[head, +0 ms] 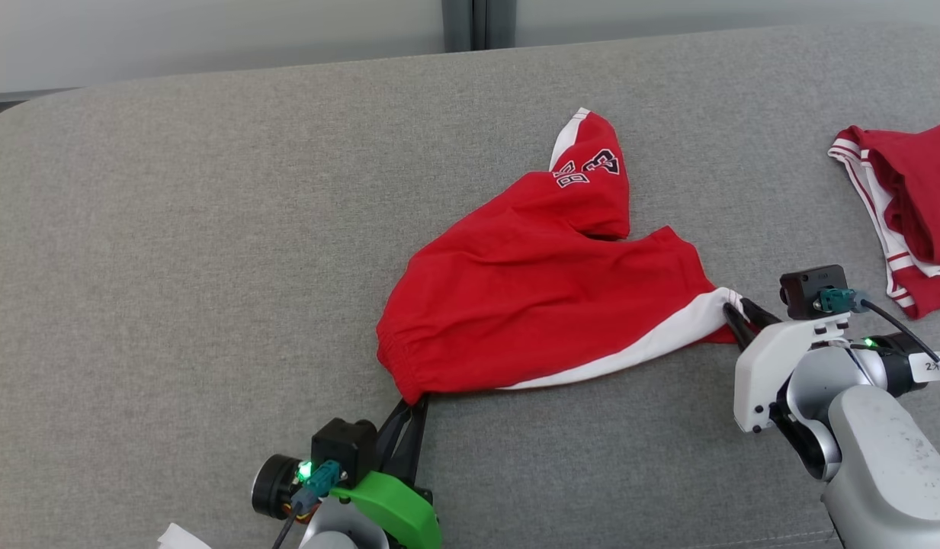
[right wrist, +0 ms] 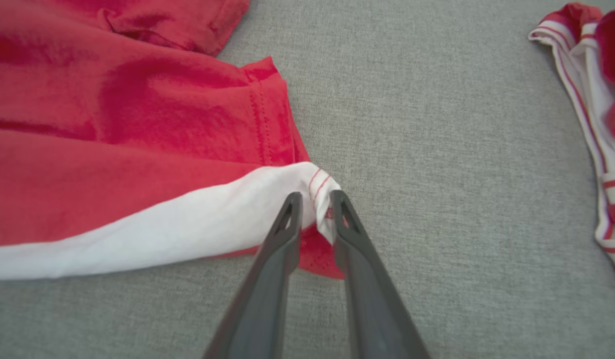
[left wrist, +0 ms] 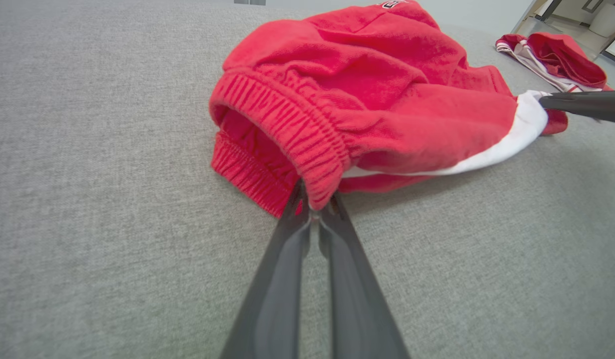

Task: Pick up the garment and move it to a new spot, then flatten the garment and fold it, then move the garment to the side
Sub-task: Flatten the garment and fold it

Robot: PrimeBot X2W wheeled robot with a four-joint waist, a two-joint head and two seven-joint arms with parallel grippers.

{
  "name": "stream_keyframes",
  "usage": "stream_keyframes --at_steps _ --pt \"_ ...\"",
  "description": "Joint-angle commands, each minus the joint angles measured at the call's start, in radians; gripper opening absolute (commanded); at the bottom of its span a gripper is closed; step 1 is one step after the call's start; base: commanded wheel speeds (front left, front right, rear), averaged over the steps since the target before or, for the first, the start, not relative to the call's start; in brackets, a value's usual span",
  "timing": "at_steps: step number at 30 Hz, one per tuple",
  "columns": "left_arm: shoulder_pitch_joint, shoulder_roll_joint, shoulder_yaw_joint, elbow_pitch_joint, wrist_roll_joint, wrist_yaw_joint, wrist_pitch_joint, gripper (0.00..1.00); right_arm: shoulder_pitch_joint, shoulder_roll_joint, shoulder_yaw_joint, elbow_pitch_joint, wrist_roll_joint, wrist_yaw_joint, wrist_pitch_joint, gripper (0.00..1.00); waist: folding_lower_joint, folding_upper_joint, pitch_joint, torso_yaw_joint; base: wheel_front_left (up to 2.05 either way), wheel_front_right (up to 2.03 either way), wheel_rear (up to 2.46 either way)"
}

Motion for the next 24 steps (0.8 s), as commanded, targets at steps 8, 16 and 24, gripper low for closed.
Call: stream_keyframes --at_steps 8,16,24 --pt "0.015 0.004 0.041 -0.009 0.028 -0.004 -0.003 0.0 0.005 -0.009 0.014 -0.018 0.03 -0.001 -0.059 0.0 0.0 0.0 -0.033 -0.001 0.0 0.0 0.0" --pt "-0.037 0.053 0.136 -0.127 0.065 -0.018 -0.003 0.0 0.017 -0.005 0.016 -0.077 0.05 -0.001 -0.201 0.0 0.0 0.0 -0.114 -0.015 0.0 0.0 0.0" --pt "-0.085 0.13 0.204 -0.396 0.04 -0.032 0.042 0.0 0.06 -0.006 -0.016 -0.32 0.025 -0.001 -0.325 0.0 0.0 0.0 -0.197 -0.052 0.0 0.0 0.0"
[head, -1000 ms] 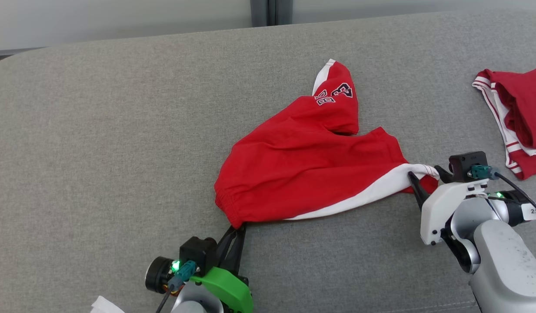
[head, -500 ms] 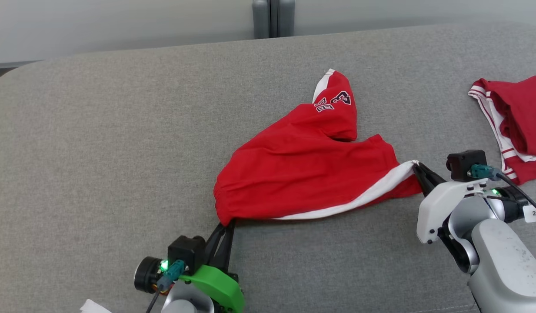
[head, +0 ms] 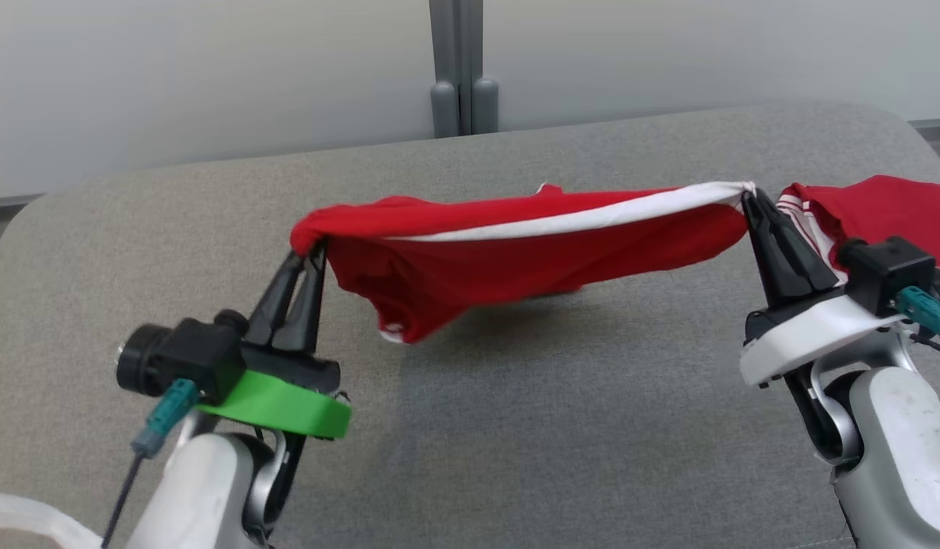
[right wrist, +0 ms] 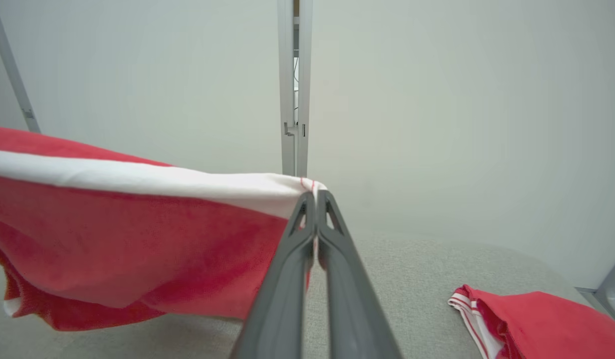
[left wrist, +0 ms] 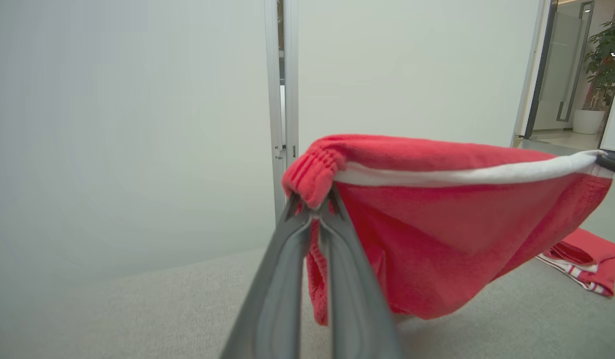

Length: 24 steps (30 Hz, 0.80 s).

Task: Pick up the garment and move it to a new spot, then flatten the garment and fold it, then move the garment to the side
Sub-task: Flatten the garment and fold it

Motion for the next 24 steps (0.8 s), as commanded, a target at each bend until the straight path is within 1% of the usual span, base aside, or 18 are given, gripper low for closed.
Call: stream_keyframes --at_steps 1,5,9,12,14,17,19,21,24 --pt "-0.023 0.019 0.013 -0.058 -0.008 -0.004 0.019 0.0 0.02 0.003 -0.011 -0.054 -0.009 -0.002 -0.013 0.0 0.0 0.0 -0.036 -0.029 0.0 0.0 0.0" --pt "-0.053 0.059 0.035 -0.265 -0.019 0.003 0.099 0.0 0.052 0.02 -0.044 -0.261 -0.038 -0.002 -0.015 0.0 0.0 0.0 -0.043 -0.051 0.0 0.0 0.0" --pt "-0.106 0.097 0.055 -0.445 -0.035 0.003 0.207 0.0 0.075 0.04 -0.073 -0.467 -0.071 -0.001 0.016 0.0 0.0 0.0 -0.03 -0.072 0.0 0.0 0.0" --pt "-0.162 0.121 0.058 -0.518 -0.058 -0.009 0.293 0.0 0.082 0.049 -0.09 -0.579 -0.09 -0.001 0.051 0.0 0.0 0.0 -0.003 -0.084 0.0 0.0 0.0" --pt "-0.201 0.14 0.061 -0.531 -0.061 -0.015 0.336 0.0 0.078 0.056 -0.097 -0.619 -0.093 -0.001 0.075 0.0 0.0 0.0 0.021 -0.091 0.0 0.0 0.0" --pt "-0.25 0.147 0.059 -0.5 -0.092 -0.023 0.385 0.0 0.058 0.065 -0.1 -0.623 -0.093 -0.001 0.102 0.0 0.0 0.0 0.068 -0.1 0.0 0.0 0.0" --pt "-0.285 0.143 0.061 -0.453 -0.113 -0.027 0.41 0.0 0.031 0.082 -0.094 -0.583 -0.07 -0.001 0.112 0.0 0.0 0.0 0.108 -0.107 0.0 0.0 0.0" --pt "-0.327 0.134 0.06 -0.394 -0.143 -0.033 0.43 0.0 -0.007 0.086 -0.074 -0.519 -0.05 -0.001 0.111 0.0 0.0 0.0 0.153 -0.113 0.0 0.0 0.0" --pt "-0.428 0.141 0.055 -0.292 -0.15 -0.043 0.446 0.0 -0.134 0.082 -0.048 -0.395 -0.033 -0.001 0.078 0.0 0.0 0.0 0.224 -0.129 0.0 0.0 0.0"
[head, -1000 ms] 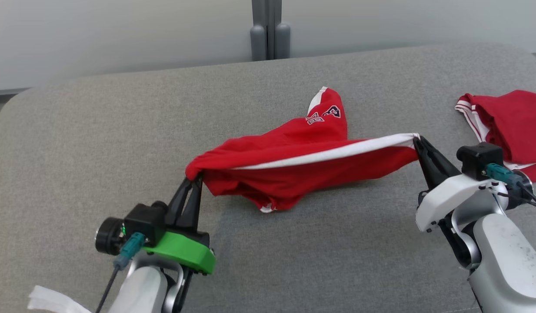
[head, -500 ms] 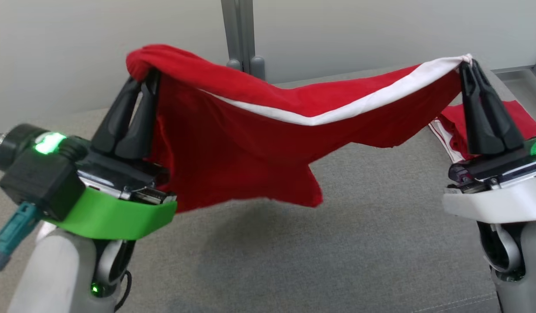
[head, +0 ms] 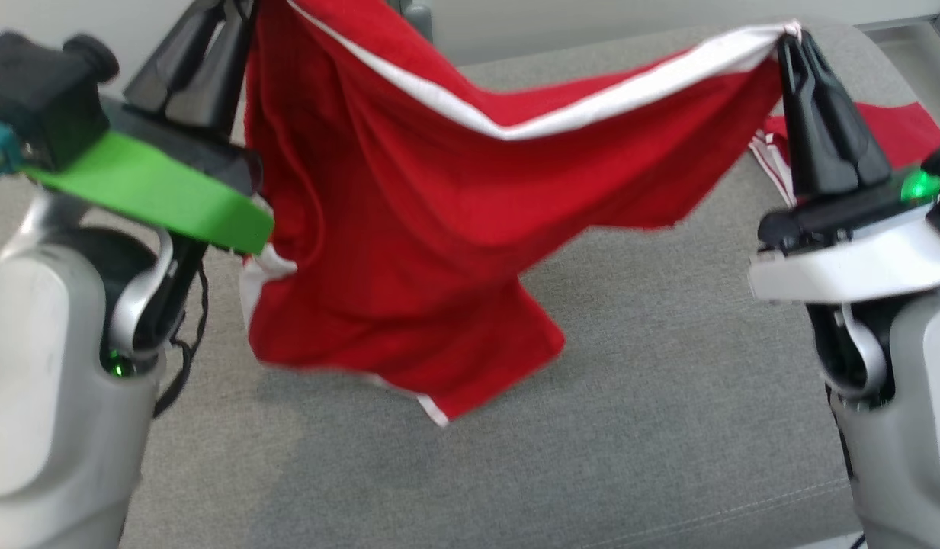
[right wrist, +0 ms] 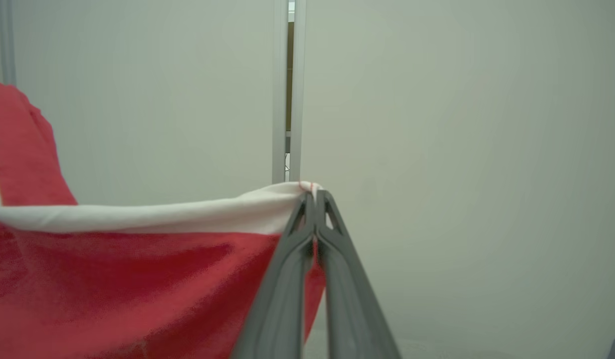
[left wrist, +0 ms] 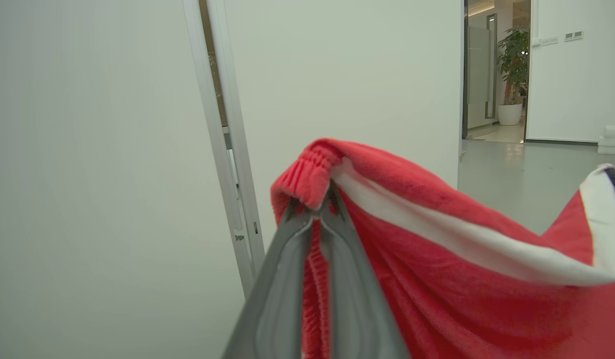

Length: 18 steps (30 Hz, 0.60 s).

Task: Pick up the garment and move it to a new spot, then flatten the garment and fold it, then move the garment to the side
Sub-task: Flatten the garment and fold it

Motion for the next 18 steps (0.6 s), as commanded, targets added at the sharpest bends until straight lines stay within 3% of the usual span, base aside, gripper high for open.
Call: stream_keyframes --at_steps 1,8,11,18 --pt "-0.066 0.007 0.0 0.043 0.0 -0.007 -0.001 0.0 -0.084 0.003 0.0 0.039 0.004 -0.001 -0.027 0.0 0.0 0.0 0.114 -0.033 0.0 0.0 0.0" --pt "-0.333 -0.013 0.005 0.33 0.032 -0.019 -0.098 0.0 -0.382 0.065 -0.005 0.27 -0.068 -0.001 -0.179 0.0 0.0 0.0 0.186 -0.057 0.0 0.0 0.0" --pt "-0.339 -0.027 -0.007 0.433 0.023 -0.023 -0.142 0.0 -0.373 0.081 0.036 0.34 -0.062 -0.001 -0.206 0.0 0.0 0.0 0.202 -0.056 0.0 0.0 0.0" --pt "-0.148 -0.016 -0.072 0.58 -0.027 -0.035 -0.222 0.0 -0.206 0.088 0.107 0.472 -0.043 -0.001 -0.253 0.0 0.0 0.0 0.223 -0.047 0.0 0.0 0.0"
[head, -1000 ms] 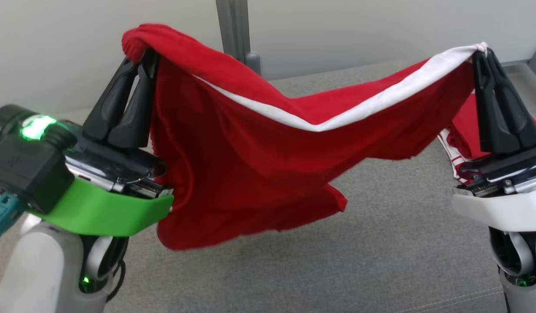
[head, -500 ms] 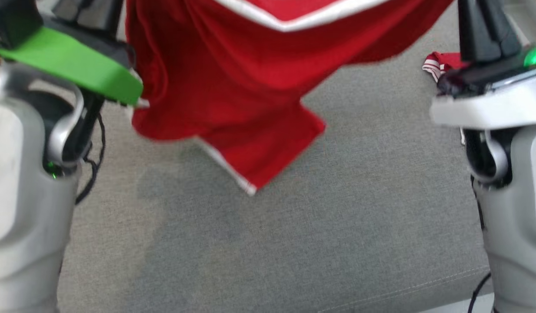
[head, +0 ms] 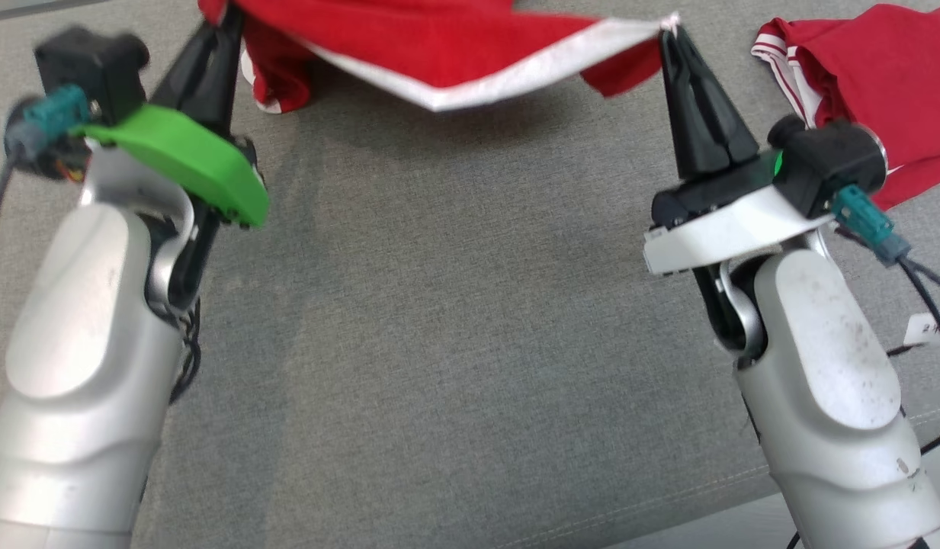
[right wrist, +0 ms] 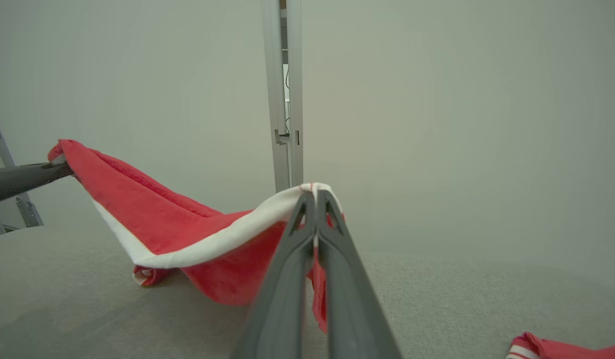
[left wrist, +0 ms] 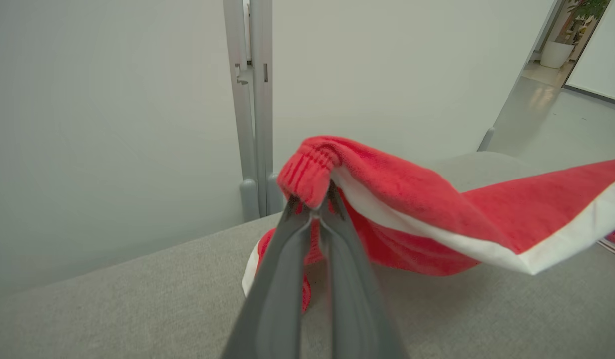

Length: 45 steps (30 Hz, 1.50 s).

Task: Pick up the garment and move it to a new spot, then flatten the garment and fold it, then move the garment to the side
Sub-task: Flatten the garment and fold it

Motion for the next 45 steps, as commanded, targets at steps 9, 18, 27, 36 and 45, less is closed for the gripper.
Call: stream_keyframes --at_steps 9,18,27,36,45 --pt "0.354 0.004 -0.035 -0.093 -0.122 -0.006 -0.12 0.0 0.261 -0.004 -0.085 -0.114 0.004 -0.001 -0.026 0.0 -0.0001 -0.0001 -0.075 0.012 0.0 0.0 0.0" --pt "0.699 -0.016 -0.052 -0.349 -0.163 0.08 -0.153 0.0 0.532 0.005 -0.154 -0.36 -0.031 -0.001 -0.02 0.0 -0.0001 -0.0001 -0.223 0.033 0.0 0.0 0.0" --pt "0.884 -0.014 -0.113 -0.577 -0.173 0.159 -0.069 0.0 0.687 0.01 -0.192 -0.555 -0.081 -0.001 0.081 0.0 -0.0001 -0.0001 -0.244 0.058 0.0 0.0 0.0" --pt "0.823 -0.079 -0.159 -0.477 -0.242 0.148 0.01 0.0 0.58 -0.014 -0.244 -0.373 -0.064 -0.001 0.088 0.0 -0.0001 -0.0001 -0.142 0.117 0.0 0.0 0.0" --pt "0.594 -0.173 -0.118 -0.274 -0.333 0.142 0.068 0.0 0.268 -0.104 -0.202 -0.087 -0.047 -0.001 0.098 0.0 -0.0001 -0.0001 -0.048 0.209 0.0 0.0 0.0"
